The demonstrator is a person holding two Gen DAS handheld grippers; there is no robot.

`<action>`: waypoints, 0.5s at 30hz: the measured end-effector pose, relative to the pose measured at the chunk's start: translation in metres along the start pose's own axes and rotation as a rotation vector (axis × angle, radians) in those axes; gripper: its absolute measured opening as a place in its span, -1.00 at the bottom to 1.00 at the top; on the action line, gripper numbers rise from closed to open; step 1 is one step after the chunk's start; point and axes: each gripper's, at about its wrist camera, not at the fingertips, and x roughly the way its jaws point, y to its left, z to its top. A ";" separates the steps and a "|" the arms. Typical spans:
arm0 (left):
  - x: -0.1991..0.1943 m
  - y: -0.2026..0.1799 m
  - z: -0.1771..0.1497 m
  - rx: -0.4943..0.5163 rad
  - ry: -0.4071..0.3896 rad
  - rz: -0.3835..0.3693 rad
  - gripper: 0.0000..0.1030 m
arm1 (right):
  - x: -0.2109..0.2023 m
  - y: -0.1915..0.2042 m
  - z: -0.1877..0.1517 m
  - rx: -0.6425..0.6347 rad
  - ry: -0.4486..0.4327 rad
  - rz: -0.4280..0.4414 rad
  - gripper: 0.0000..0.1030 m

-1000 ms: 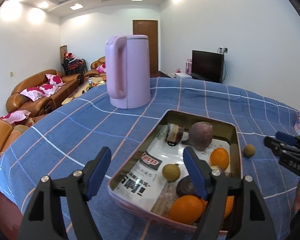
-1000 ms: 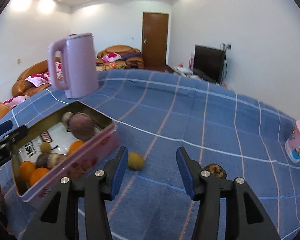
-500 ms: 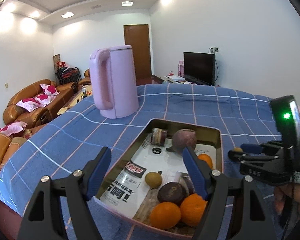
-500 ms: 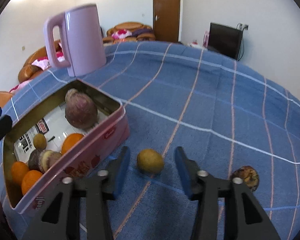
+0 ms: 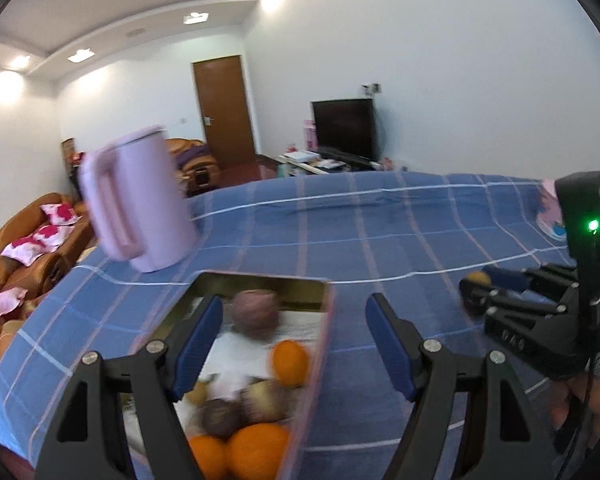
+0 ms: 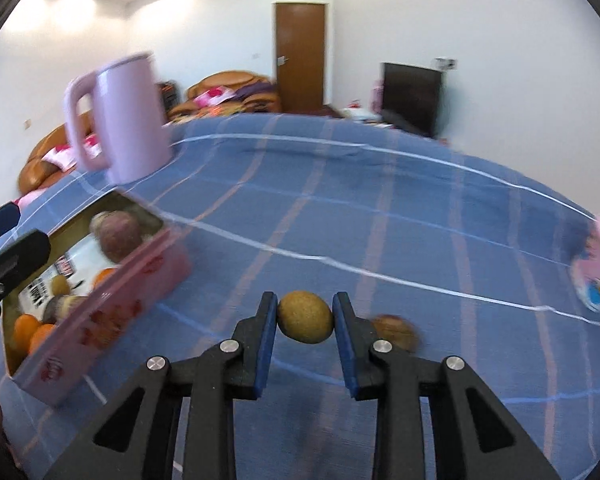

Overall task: Organize fruits
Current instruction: 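Move the left tool to the dark brown dried fruit and grasp it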

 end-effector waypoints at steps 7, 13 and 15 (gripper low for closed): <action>0.035 -0.070 0.010 0.050 0.111 -0.126 0.48 | -0.006 -0.074 -0.009 0.144 0.004 -0.094 -0.42; 0.058 -0.118 0.016 0.095 0.159 -0.166 0.48 | -0.011 -0.109 -0.012 0.207 0.002 -0.133 -0.42; 0.064 -0.127 0.016 0.106 0.172 -0.180 0.48 | -0.014 -0.117 -0.014 0.223 -0.004 -0.140 -0.42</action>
